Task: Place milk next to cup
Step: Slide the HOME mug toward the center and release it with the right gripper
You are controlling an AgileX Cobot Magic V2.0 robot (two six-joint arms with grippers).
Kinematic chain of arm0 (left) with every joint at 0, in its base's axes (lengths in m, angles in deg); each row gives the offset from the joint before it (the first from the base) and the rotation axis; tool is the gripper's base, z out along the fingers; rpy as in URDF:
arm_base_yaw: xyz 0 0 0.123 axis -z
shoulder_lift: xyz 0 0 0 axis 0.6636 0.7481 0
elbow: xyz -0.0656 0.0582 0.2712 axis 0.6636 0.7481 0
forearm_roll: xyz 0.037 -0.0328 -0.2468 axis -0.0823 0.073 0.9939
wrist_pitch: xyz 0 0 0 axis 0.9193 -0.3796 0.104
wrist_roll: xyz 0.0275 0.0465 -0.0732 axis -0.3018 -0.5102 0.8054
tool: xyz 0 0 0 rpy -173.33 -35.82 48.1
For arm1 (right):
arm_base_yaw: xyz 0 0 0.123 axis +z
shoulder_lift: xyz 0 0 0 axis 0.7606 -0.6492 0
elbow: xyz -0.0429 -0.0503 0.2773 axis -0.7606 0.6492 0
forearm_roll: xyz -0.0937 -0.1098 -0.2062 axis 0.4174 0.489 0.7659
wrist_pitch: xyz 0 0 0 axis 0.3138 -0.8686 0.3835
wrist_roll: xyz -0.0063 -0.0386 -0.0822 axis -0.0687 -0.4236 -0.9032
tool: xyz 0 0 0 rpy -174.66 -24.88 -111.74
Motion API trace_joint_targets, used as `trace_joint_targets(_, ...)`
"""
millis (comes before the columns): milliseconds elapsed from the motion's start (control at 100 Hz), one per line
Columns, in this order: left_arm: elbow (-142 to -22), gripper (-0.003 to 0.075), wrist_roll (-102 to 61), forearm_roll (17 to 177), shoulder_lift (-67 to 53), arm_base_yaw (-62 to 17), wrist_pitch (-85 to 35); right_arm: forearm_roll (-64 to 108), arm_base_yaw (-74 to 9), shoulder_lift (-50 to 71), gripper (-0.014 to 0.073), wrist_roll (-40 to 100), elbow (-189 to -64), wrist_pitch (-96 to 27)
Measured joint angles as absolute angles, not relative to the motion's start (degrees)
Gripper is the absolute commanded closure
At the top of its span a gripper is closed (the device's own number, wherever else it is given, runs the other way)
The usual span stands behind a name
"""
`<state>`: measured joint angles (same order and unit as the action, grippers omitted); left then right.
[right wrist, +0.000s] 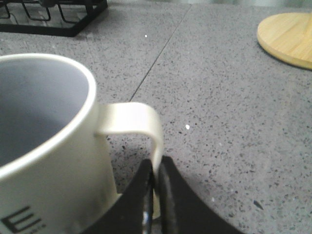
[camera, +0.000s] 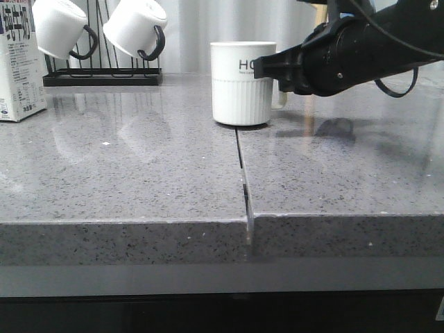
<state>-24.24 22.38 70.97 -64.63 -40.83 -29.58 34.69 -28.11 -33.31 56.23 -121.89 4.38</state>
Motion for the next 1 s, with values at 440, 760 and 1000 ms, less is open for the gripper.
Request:
trace_joint_targets(440,-24.24,0.0741,22.38,70.97,-64.63,-40.83,-29.58,34.69,-28.02,-33.31,0.0340,57.54,-121.89,4.19)
trace_joint_targets(760,-24.24,0.0741,22.38,70.97,-64.63,-40.83,-29.58,34.67,-27.99,-30.92,0.0340,57.69,-119.02,3.85)
trace_joint_targets(1000,-24.24,0.0741,22.38,70.97,-64.63,-40.83,-29.58,34.57,-27.99,-23.85,0.0511,57.67,-112.36,3.77)
